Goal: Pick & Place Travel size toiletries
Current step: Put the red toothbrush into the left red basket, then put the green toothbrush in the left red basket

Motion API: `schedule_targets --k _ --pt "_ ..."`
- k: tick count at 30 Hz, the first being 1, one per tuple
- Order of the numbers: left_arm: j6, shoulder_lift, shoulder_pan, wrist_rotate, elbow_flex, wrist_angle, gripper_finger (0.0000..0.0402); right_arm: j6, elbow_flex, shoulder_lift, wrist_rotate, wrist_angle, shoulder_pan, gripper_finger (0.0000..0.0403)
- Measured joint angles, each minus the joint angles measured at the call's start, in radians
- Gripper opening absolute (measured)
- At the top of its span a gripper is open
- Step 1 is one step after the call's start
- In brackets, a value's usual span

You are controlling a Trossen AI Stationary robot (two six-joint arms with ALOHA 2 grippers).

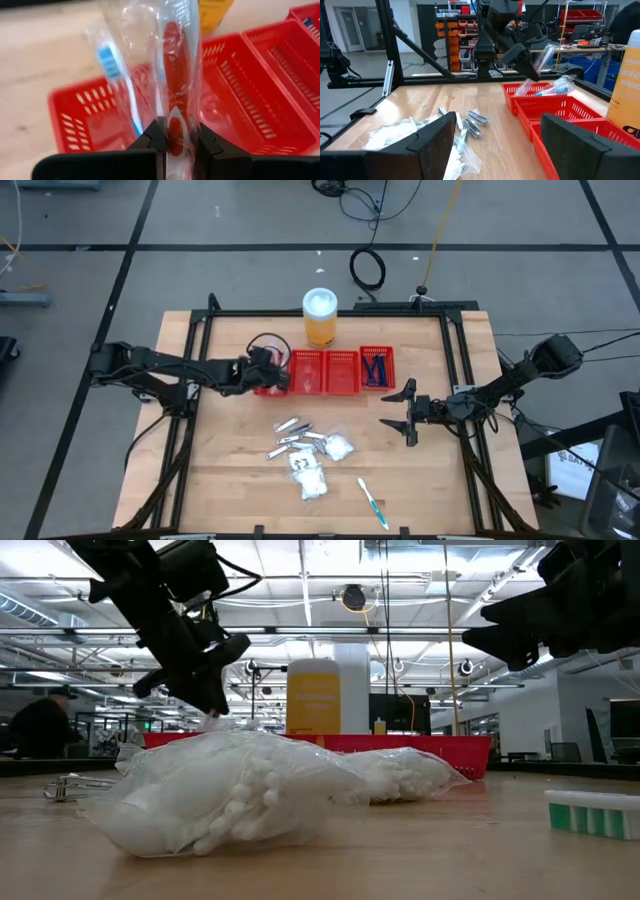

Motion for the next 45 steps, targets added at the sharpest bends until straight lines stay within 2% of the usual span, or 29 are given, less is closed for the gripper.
schedule_targets --k 9,24,31,38,42,45 --pt "-0.065 0.0 0.006 0.032 0.0 -0.046 0.0031 0.0 0.0 0.0 0.0 -0.012 0.0 0.0276" --pt "-0.097 0.002 0.006 0.029 0.0 -0.101 0.0147 0.021 0.0 0.0 0.001 -0.012 -0.001 0.0276" --pt "-0.113 0.002 0.006 -0.04 0.0 -0.192 0.0222 0.023 0.0 0.0 -0.002 -0.012 -0.001 0.0276" --pt "-0.055 -0.045 0.006 -0.049 0.035 -0.177 0.0257 0.023 0.0 0.0 -0.007 -0.019 0.003 0.0276" --pt "0.041 -0.085 -0.011 -0.057 0.055 -0.081 0.0261 0.038 0.042 0.0 -0.033 -0.137 0.051 0.0276" --pt "0.174 -0.091 -0.047 -0.07 0.056 0.082 0.0262 0.096 0.153 0.001 -0.033 -0.407 0.097 0.0276"
